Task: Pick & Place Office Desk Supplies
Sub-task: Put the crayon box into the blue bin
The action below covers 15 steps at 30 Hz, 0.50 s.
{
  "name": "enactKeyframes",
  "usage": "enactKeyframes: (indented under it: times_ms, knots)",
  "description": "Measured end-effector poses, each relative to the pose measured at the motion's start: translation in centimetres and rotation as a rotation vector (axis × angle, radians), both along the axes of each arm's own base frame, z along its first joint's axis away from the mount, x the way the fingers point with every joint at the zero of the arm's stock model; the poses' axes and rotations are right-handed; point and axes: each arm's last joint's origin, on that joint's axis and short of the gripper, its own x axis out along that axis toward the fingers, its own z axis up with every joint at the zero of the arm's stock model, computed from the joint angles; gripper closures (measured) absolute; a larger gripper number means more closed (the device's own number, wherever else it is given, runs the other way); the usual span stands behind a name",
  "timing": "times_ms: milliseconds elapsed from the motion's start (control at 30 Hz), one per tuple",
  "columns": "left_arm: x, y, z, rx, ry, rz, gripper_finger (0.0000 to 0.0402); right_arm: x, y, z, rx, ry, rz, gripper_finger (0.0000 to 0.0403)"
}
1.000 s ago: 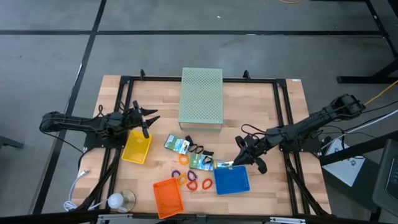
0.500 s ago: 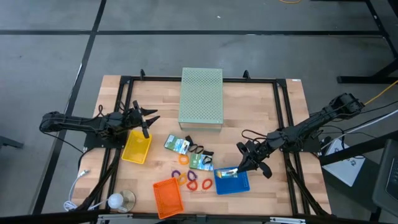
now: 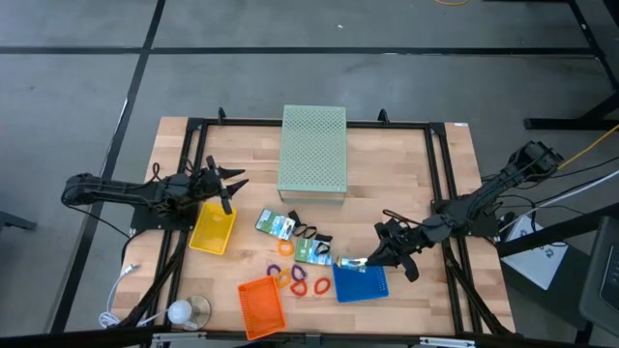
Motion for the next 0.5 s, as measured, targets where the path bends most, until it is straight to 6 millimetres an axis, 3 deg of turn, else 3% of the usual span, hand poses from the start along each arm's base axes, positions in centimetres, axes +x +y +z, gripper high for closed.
enactKeyframes:
  times_ms: [500]
  knots:
    - [0.0,0.0,1.1,0.061,-0.081,-0.001,0.0258,-2.9,2.4,-0.3,0.171,0.035,-0.417,0.0403]
